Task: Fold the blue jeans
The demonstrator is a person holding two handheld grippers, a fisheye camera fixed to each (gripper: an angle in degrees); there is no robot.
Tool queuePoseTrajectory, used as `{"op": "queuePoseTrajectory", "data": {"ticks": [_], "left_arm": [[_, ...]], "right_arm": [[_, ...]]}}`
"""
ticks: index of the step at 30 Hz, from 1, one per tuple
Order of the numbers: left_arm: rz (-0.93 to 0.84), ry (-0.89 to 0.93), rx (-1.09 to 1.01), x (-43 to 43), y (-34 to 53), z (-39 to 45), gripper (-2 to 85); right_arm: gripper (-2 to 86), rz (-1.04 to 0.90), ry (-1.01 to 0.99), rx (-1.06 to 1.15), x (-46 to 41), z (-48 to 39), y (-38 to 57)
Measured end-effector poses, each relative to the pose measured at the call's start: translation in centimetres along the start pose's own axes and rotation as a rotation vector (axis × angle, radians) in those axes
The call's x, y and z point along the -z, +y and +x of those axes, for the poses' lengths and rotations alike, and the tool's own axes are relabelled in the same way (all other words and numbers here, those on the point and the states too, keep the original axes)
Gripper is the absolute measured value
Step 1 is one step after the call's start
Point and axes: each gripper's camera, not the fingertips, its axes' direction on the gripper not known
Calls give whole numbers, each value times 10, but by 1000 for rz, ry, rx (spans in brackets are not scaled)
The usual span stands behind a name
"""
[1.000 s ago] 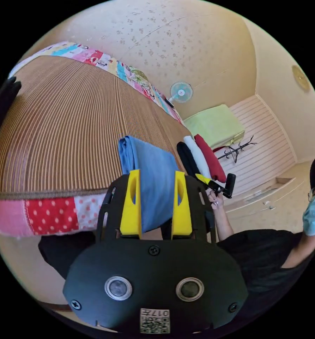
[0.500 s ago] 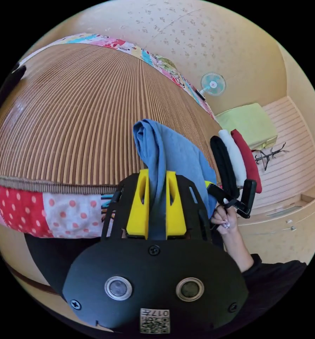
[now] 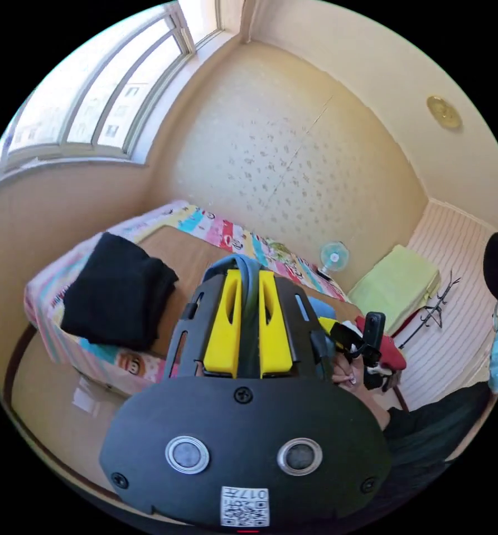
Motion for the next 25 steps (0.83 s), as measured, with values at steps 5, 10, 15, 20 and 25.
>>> {"op": "queuePoseTrajectory", "data": {"ticks": [5, 10, 15, 20, 25], "left_arm": [[-214, -274, 197, -59, -93, -124, 115], [-401, -283, 250, -122, -32, -193, 126], [-423, -401, 232, -155, 67, -200, 118], [-243, -385, 269, -117, 101, -148, 114], [-324, -207, 91, -164, 139, -53, 107]], "right_arm": [[109, -21, 86, -30, -121, 21, -111], [120, -291, 342, -134, -191, 58, -84], [102, -483, 438, -45, -157, 67, 37], [90, -517, 635, -108, -61, 74, 129], [74, -355, 770, -246, 74, 50, 167]]}}
